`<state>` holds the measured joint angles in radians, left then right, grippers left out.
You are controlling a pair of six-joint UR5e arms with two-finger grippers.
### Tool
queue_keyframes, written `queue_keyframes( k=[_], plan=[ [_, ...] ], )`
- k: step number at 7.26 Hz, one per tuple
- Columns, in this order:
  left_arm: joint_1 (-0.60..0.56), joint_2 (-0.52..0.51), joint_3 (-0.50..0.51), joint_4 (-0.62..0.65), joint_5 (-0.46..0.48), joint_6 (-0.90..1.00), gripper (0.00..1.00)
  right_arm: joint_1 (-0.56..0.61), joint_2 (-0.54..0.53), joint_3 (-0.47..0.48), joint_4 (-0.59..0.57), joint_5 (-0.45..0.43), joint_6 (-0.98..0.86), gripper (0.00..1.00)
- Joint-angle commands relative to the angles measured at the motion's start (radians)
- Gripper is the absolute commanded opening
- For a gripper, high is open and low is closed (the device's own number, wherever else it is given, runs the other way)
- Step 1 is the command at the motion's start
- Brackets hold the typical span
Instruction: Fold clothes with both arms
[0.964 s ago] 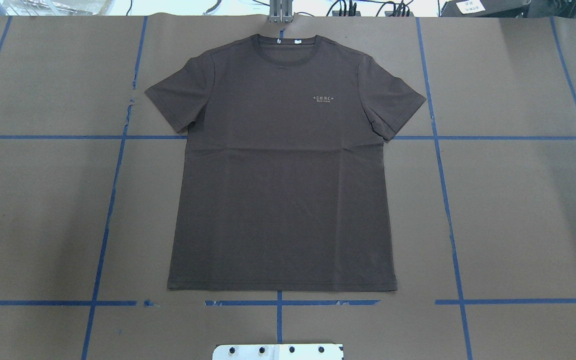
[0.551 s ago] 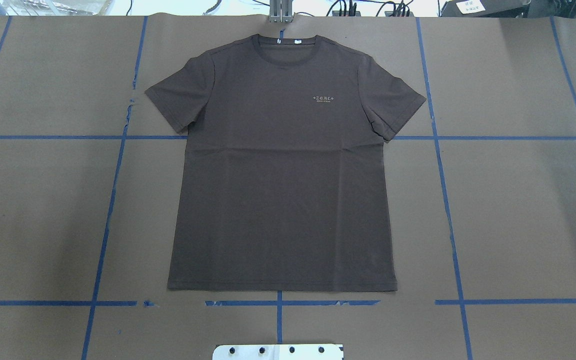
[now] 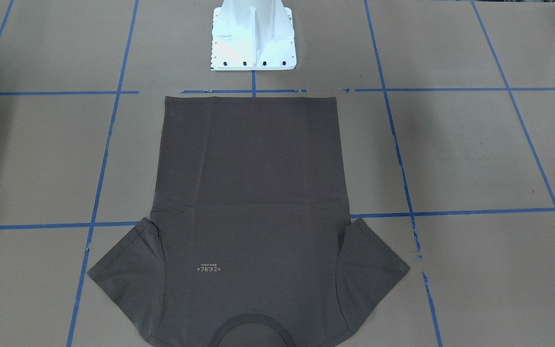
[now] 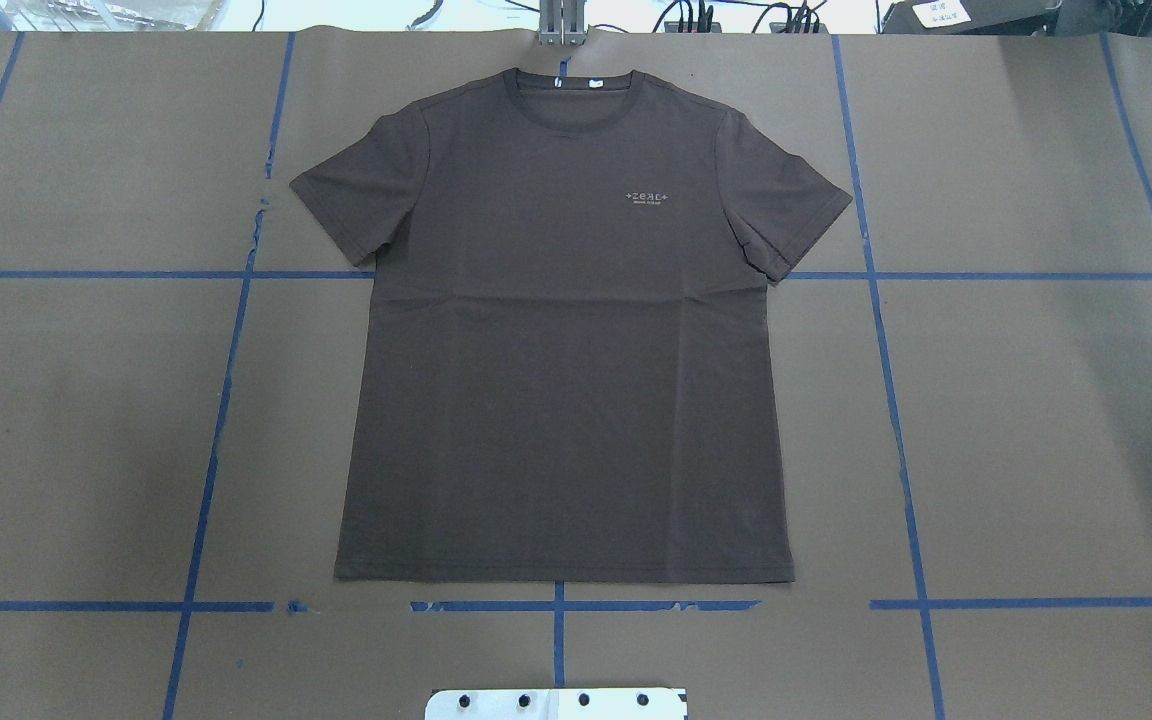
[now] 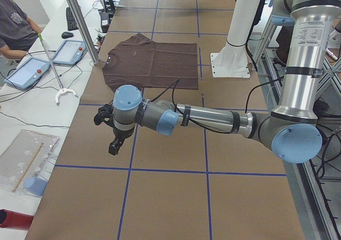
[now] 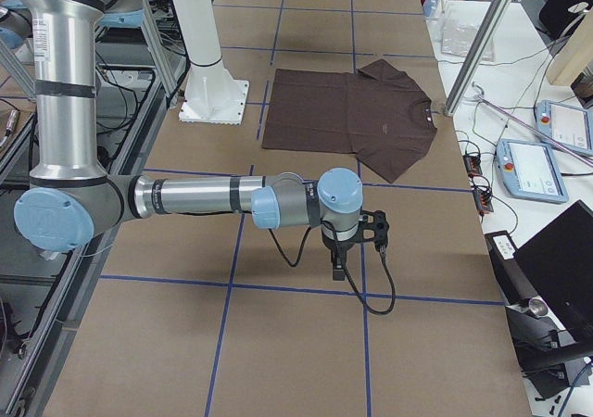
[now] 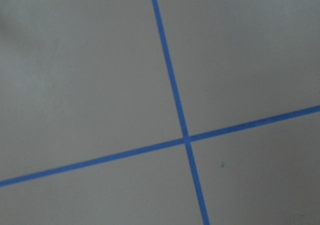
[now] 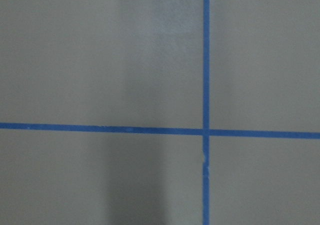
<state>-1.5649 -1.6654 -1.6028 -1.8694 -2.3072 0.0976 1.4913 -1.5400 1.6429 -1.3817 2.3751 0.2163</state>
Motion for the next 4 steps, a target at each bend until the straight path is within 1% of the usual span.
queue_keyframes(
  k=[1,2,3,4],
  plan=[
    [0.113,-0.010,-0.011,-0.044,0.014,-0.006,1.00,-0.184,0.099,-0.130,0.241,-0.014,0.168,1.00],
    [0.130,-0.046,0.010,-0.036,0.011,-0.007,1.00,-0.244,0.212,-0.220,0.275,-0.014,0.289,1.00],
    [0.131,-0.068,0.050,-0.048,0.006,-0.006,1.00,-0.279,0.341,-0.321,0.276,-0.016,0.329,1.00],
    [0.146,-0.077,0.056,-0.042,0.018,-0.009,1.00,-0.331,0.454,-0.410,0.274,-0.052,0.371,1.00]
  ],
)
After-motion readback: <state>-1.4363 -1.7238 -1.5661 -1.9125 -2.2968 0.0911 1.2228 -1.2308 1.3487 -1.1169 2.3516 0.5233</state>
